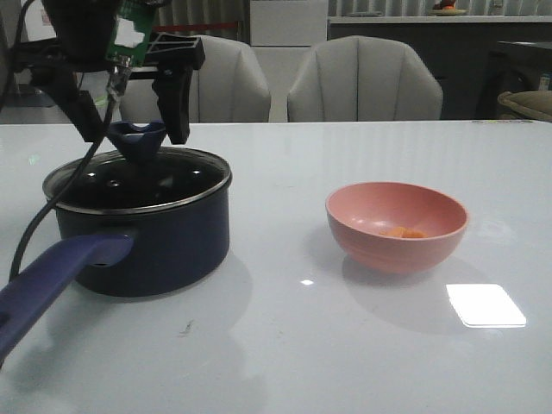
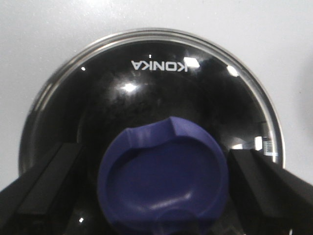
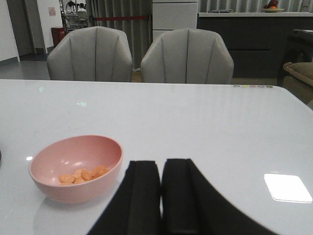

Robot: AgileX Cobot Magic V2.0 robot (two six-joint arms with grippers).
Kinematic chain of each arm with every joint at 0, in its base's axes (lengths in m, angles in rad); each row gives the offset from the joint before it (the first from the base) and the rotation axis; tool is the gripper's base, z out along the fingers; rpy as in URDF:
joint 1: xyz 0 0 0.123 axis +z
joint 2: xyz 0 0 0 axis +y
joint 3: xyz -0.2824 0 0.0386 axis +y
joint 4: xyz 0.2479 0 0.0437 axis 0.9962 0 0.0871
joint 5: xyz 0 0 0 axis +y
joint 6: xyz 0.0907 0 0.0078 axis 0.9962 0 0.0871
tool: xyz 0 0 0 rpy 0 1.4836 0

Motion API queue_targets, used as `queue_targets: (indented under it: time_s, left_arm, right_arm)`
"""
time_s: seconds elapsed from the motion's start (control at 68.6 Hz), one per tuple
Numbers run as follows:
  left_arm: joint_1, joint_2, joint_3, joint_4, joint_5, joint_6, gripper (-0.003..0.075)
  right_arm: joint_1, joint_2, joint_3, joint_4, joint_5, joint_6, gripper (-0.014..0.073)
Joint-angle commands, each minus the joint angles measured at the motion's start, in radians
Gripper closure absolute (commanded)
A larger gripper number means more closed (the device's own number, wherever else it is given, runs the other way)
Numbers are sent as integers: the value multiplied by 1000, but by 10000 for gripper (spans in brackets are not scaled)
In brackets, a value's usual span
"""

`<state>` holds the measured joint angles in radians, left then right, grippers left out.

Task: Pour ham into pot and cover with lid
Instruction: 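Lower the left gripper onto the purple lid knob and grasp it, then lift the glass lid off the pot and set it beside the pot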

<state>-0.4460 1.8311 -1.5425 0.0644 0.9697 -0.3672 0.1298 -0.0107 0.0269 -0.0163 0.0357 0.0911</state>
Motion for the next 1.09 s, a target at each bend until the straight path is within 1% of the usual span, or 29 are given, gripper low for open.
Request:
queue_targets:
  time_s: [0.0, 0.131, 0.219, 0.262, 0.335, 0.394, 0.627, 0.831, 0.977, 1.079]
  left_arm:
    - [-5, -25, -32, 4, -31, -16, 103]
    - [-5, -15, -34, 2, -43, -16, 112]
    - [-5, -15, -34, 2, -54, -16, 169]
    - [-5, -15, -34, 0, -57, -16, 218]
    - [-5, -15, -34, -1, -57, -16, 262]
    - [-5, -15, -34, -1, -57, -16, 283]
    - [-5, -32, -53, -3, -39, -16, 283]
    - [-5, -105, -85, 26, -9, -1, 283]
    - [31, -173, -85, 41, 17, 53, 283]
    - [94, -223, -85, 46, 52, 97, 283]
  right_arm:
    - [-1, -20, -6, -10, -84, -3, 415]
    - [-1, -20, -6, -10, -84, -3, 415]
    - [-1, -20, -6, -10, -84, -3, 415]
    - [-1, -20, -6, -10, -84, -3, 415]
    - [-1, -20, -6, -10, -84, -3, 415]
    - [-1, -20, -6, -10, -84, -3, 415]
    - [-1, -20, -6, -10, -84, -3, 415]
    - [-1, -20, -6, -10, -84, -3, 415]
    - [-1, -20, -6, -10, -84, -3, 415]
    - [-1, -20, -6, -10, -84, -3, 415]
